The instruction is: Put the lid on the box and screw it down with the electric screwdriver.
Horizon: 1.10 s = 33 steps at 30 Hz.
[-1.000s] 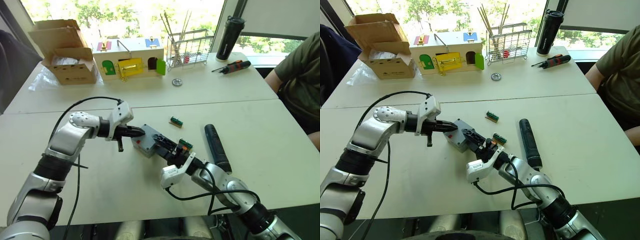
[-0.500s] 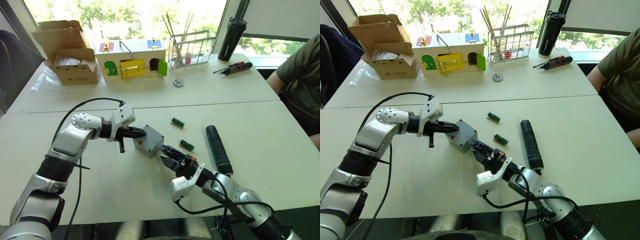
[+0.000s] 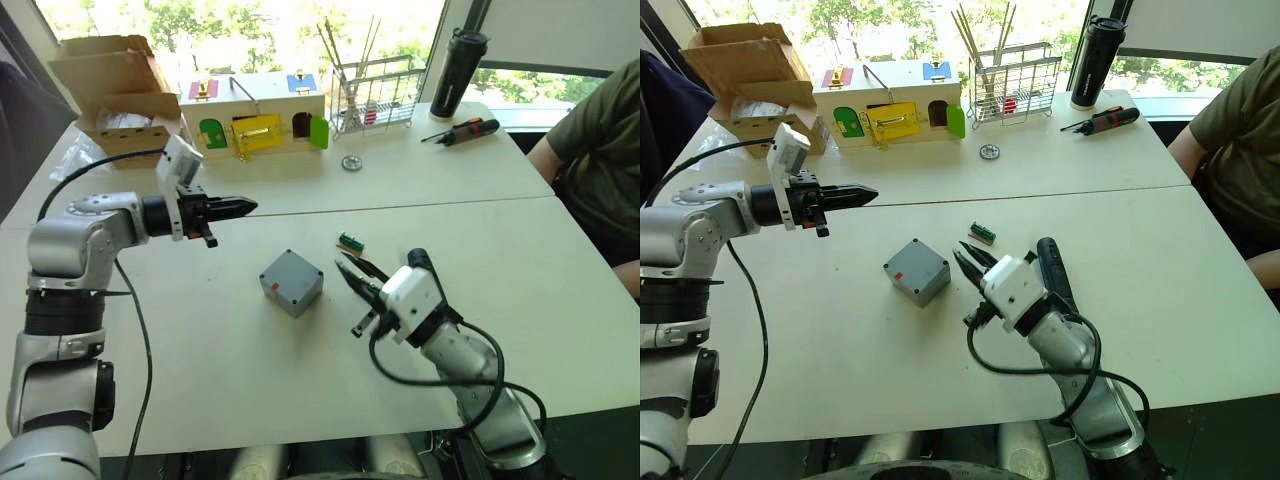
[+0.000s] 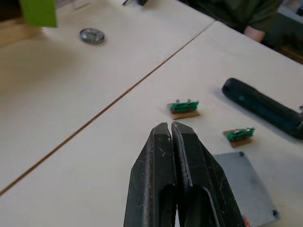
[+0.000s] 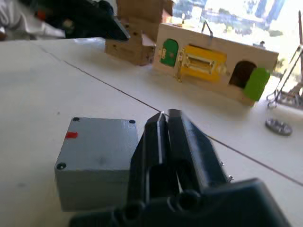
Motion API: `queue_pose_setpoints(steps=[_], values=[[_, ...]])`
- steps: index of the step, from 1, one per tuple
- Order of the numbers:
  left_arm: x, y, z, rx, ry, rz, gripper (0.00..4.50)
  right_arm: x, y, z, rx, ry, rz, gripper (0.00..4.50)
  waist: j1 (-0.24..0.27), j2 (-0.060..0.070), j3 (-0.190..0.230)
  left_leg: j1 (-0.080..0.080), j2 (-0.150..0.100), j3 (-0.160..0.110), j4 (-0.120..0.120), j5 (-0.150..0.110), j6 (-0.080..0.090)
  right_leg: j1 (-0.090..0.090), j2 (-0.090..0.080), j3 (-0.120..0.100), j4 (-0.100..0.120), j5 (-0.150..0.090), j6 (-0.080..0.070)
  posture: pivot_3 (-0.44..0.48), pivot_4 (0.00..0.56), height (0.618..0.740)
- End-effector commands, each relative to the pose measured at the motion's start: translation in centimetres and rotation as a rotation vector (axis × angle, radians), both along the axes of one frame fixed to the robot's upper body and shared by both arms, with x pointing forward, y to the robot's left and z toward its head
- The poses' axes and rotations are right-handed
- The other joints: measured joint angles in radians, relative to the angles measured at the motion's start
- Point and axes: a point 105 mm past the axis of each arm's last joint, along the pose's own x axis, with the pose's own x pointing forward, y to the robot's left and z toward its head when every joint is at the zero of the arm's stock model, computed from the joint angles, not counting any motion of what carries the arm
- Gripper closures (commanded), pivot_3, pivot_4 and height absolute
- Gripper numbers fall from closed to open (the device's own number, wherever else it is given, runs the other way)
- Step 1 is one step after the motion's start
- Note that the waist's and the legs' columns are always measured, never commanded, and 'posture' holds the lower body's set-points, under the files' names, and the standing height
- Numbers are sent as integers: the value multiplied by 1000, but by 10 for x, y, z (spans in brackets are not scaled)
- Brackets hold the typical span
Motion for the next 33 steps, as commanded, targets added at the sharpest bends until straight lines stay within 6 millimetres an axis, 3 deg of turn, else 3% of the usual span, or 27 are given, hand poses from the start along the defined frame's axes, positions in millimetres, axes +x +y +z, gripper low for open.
queue_pose_setpoints(steps=[1, 5, 12, 19, 27, 33], values=[[-1, 3, -25, 71, 3, 23, 4460, 3, -1, -4, 96, 208, 21, 4482, 4, 0, 0, 0, 0, 0, 0, 0, 0, 0, 0, 0, 0, 0, 0, 0, 150, 740], [-6, -1, -48, 99, 17, 28, 4460, -5, 0, -25, 72, 430, 83, 4482, 11, 0, 1, -1, -1, 0, 0, 0, 0, -3, -2, 1, -1, 0, 0, 0, 150, 740], [-19, -21, -68, 91, 35, -14, 4460, -16, 14, -45, 18, 583, 177, 4482, 3, 1, 2, -2, -1, 0, -1, -3, 5, -6, -3, 2, -1, 0, 0, 0, 150, 740], [-29, -32, -77, 100, 56, -75, 4460, -5, 28, -52, 14, 594, 186, 4482, 2, 0, 1, -5, -1, 1, -1, -1, 0, -11, -3, 1, 0, 0, 0, 0, 150, 740], [-58, -48, -80, 97, 99, -173, 4460, 29, 16, -52, -6, 492, 63, 4482, 3, 1, 2, -14, -1, 1, 2, 1, -3, -18, -3, 1, 1, 0, 0, 0, 150, 740], [-63, -57, -86, 86, 113, -166, 4460, 33, 16, -52, 5, 484, 53, 4482, 3, 1, 2, -14, -1, 1, 2, 1, -3, -18, -3, 1, 1, 0, 0, 0, 150, 740]])
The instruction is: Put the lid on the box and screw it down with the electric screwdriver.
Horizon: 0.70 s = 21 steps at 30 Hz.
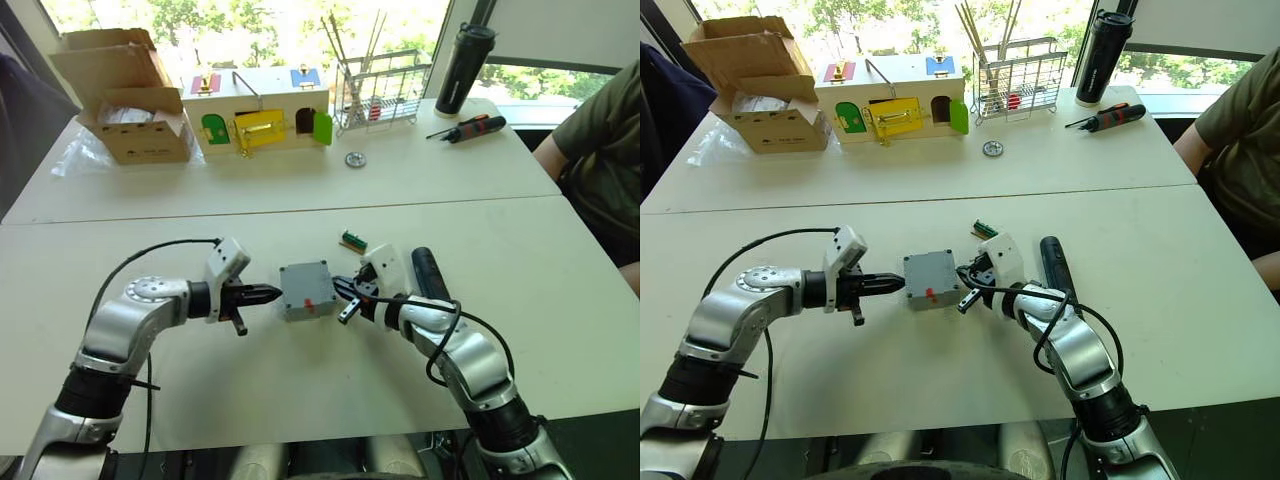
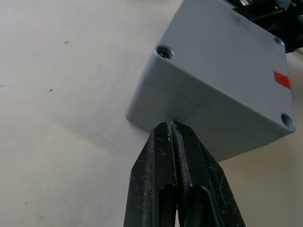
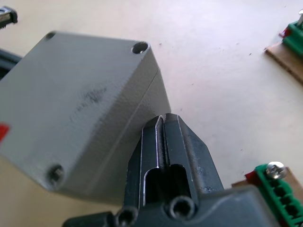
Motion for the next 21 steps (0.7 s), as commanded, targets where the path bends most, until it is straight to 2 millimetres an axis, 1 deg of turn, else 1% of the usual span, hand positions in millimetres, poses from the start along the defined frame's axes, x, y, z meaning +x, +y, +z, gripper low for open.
queue_pose_setpoints(steps=[1, 12, 21], values=[[0, -11, 5, -16, -39, -16, 4460, -1, 8, 11, 35, -45, 28, 4482, 0, 0, 0, 0, 0, 0, 0, 0, 0, 0, 0, 0, 0, 0, 0, 0, 150, 740], [13, -2, 7, -8, -69, 43, 4460, -8, 13, 10, 49, -28, 42, 4482, -2, 0, 0, 0, 0, 0, 0, 0, 0, 0, 0, 0, 0, 0, 0, 0, 150, 740], [22, -3, 14, -20, -95, 68, 4460, -15, 20, 6, 42, -2, 67, 4482, -2, 0, 0, 0, 0, 0, 0, 0, 0, 0, 0, 0, 0, 0, 0, 0, 150, 740]])
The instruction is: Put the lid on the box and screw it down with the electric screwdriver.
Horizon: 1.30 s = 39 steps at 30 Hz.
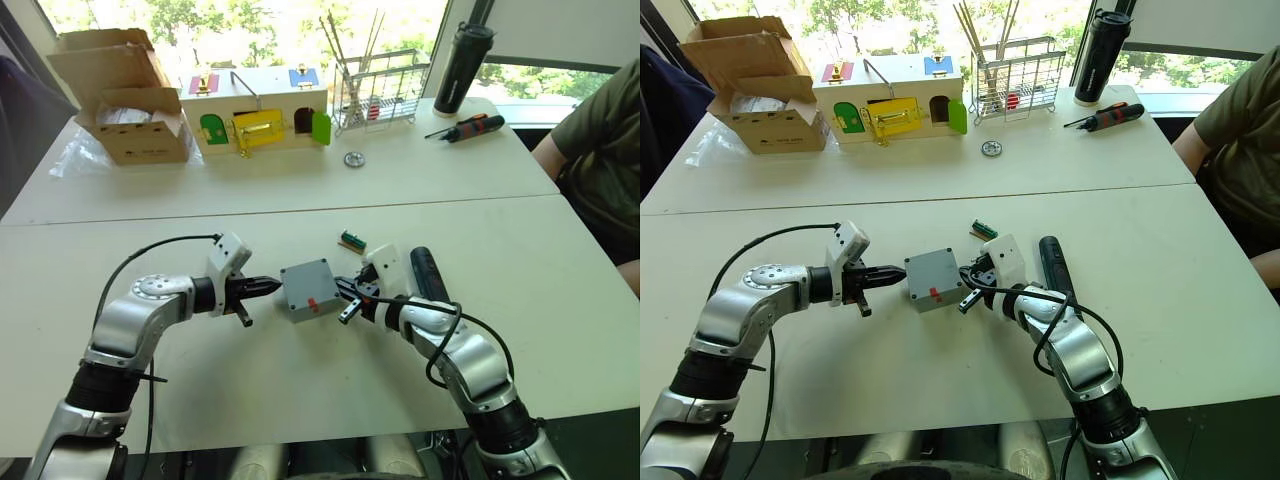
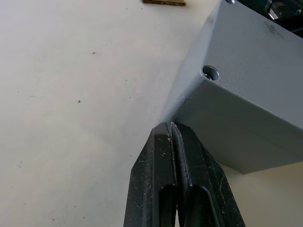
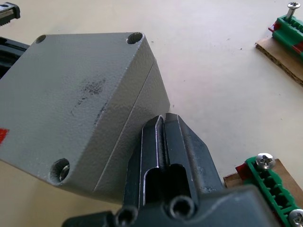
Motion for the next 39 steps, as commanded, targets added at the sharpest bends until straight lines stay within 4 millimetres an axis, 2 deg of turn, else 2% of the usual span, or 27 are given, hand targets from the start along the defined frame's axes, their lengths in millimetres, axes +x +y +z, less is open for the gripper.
queue_pose_setpoints(steps=[1, 9, 16, 19, 23, 26, 27, 28, 30, 33, 37, 39], values=[[4, -7, 16, -30, -60, -20, 4460, -10, 19, 11, 39, -25, 71, 4482, 0, 0, 0, 0, 0, 0, 0, 0, 0, 0, 0, 0, 0, 0, 0, 0, 150, 740], [7, -9, 17, -34, -69, -8, 4460, -8, 25, 14, 36, -30, 66, 4482, -1, 0, 0, 0, 0, 0, 0, 0, 0, 0, 0, 0, 0, 0, 0, 0, 150, 740], [15, 4, 24, -16, -114, 36, 4460, -8, 19, 19, 28, -40, 41, 4482, -1, 0, 0, 0, 0, 0, 0, 0, 0, 0, 0, 0, 0, 0, 0, 0, 150, 740], [16, 17, 39, 12, -180, 64, 4460, -16, 10, 37, 46, -74, 32, 4482, -1, 0, 0, -1, 0, 0, 0, 0, 0, 0, 0, 0, 0, 0, 0, 0, 150, 740], [7, 31, 76, -10, -290, 54, 4460, -39, 2, 64, 93, -87, 83, 4482, 0, 0, 0, -2, 0, 0, 0, 0, 0, 0, 0, 0, 0, 0, 0, 0, 150, 740], [-6, 22, 97, -71, -272, -26, 4460, -50, -6, 79, 140, -71, 106, 4482, 4, 0, 0, -2, 0, 0, 0, 0, 0, 0, -1, 0, 0, 0, 0, 0, 150, 740], [-14, 13, 103, -91, -265, -84, 4460, -51, -11, 81, 134, -73, 98, 4482, 5, 0, 0, -1, 0, -1, 0, 0, 0, 0, -1, 0, -1, 0, 0, 0, 150, 740], [-23, 4, 107, -105, -252, -144, 4460, -51, -16, 82, 126, -71, 86, 4482, 7, 0, 0, -1, 0, -1, 1, -1, 1, 0, -1, 0, -1, 0, 0, 0, 150, 740], [-37, -14, 108, -106, -233, -252, 4460, -49, -32, 70, 78, -44, 32, 4482, 9, 0, 0, -1, -1, -1, 2, -3, 5, 0, -1, 0, -1, 0, 0, 0, 150, 740], [-50, -32, 98, -78, -223, -344, 4460, -47, -47, 54, 9, -36, -18, 3576, 4, 0, 0, -1, -1, 0, 2, -2, 4, 2, -3, 0, -2, 0, 0, 0, 150, 740], [-59, -50, 78, -51, -213, -395, 4460, -49, -58, 37, -9, 6, -38, 1598, -2, 1, 0, -1, 0, 1, 0, -1, 1, 2, -1, 1, 0, 0, 0, 0, 150, 740], [-63, -56, 70, -50, -207, -409, 4460, -48, -62, 36, -2, 4, -64, 708, -1, 1, 1, -1, 1, 1, 0, -1, 1, 2, -1, 1, 0, 0, 0, 0, 150, 740]])
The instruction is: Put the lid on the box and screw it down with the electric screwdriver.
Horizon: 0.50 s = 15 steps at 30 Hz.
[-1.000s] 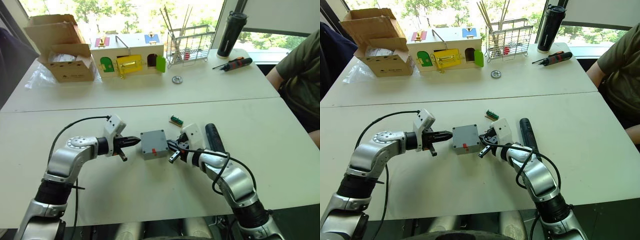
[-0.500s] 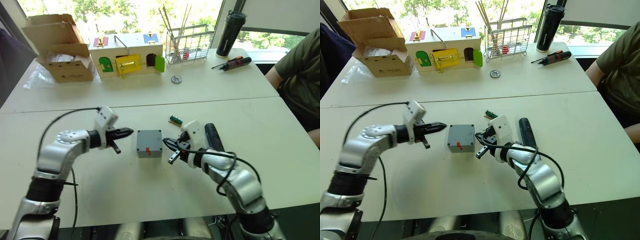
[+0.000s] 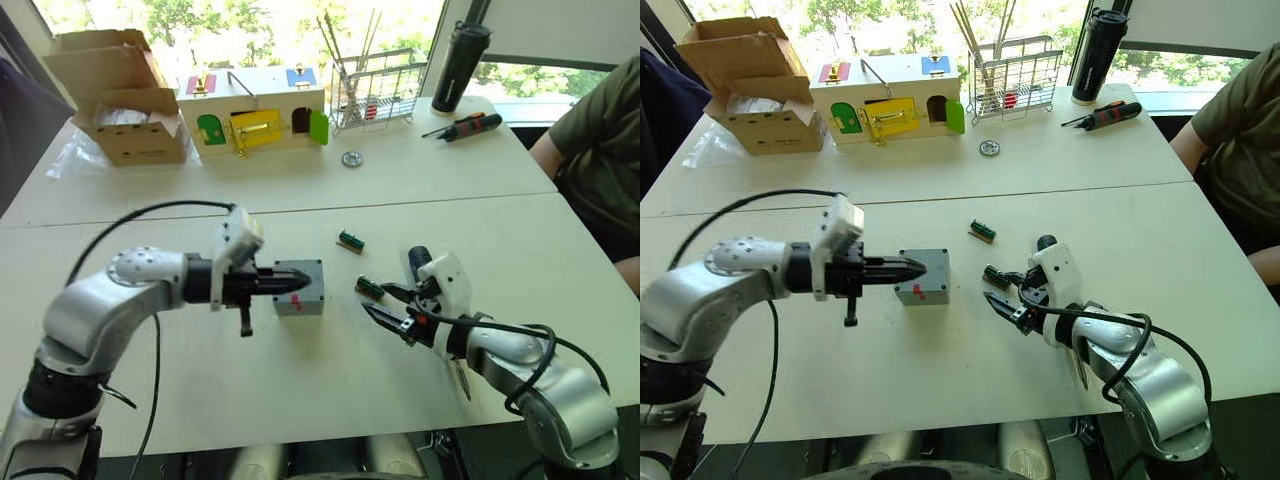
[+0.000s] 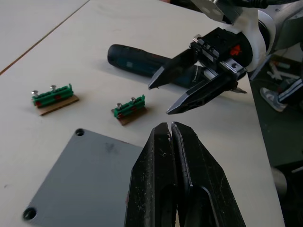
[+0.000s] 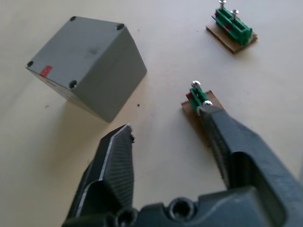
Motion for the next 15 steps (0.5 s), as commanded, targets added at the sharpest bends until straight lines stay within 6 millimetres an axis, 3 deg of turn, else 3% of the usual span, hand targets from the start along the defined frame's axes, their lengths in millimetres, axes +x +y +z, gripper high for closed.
queue_pose_setpoints(steps=[1, 2, 8, 11, 14, 15], values=[[-7, -9, -6, 15, -42, -28, 4460, 5, -4, 9, 16, -59, -31, 327, 2, 0, 0, 0, 0, 0, 0, 0, 0, 0, 0, 0, 0, 0, 0, 0, 150, 740], [-6, -10, -8, 23, -45, -27, 4460, 8, -6, 9, 19, -63, -47, 11, 3, 0, 0, 0, 0, 0, 0, 0, 0, 0, 0, 0, 0, 0, 0, 0, 150, 740], [-3, -4, -23, 164, -104, -33, 4460, 21, -8, 5, 26, -69, -87, 11, 6, 0, 0, 0, -1, 0, 1, 0, 0, 1, 0, 0, 0, 0, 0, 0, 150, 740], [-5, -5, -21, 150, -105, -45, 4460, 26, -11, 2, 21, -71, -94, 660, 6, 0, 1, 0, -1, 0, 1, 0, 0, 1, 0, 0, -1, 0, 0, 0, 150, 740], [-6, -6, -19, 140, -104, -42, 4460, 29, -12, 0, 20, -75, -95, 1710, 4, 0, 1, 0, -1, 0, 0, 0, 0, 1, 0, 0, -1, 0, 0, 0, 150, 740], [-6, -6, -18, 138, -104, -41, 4460, 30, -12, 0, 20, -77, -95, 1710, 4, 1, 1, 0, -1, 0, 1, 0, 0, 1, 0, 0, -1, 0, 0, 0, 150, 740]])
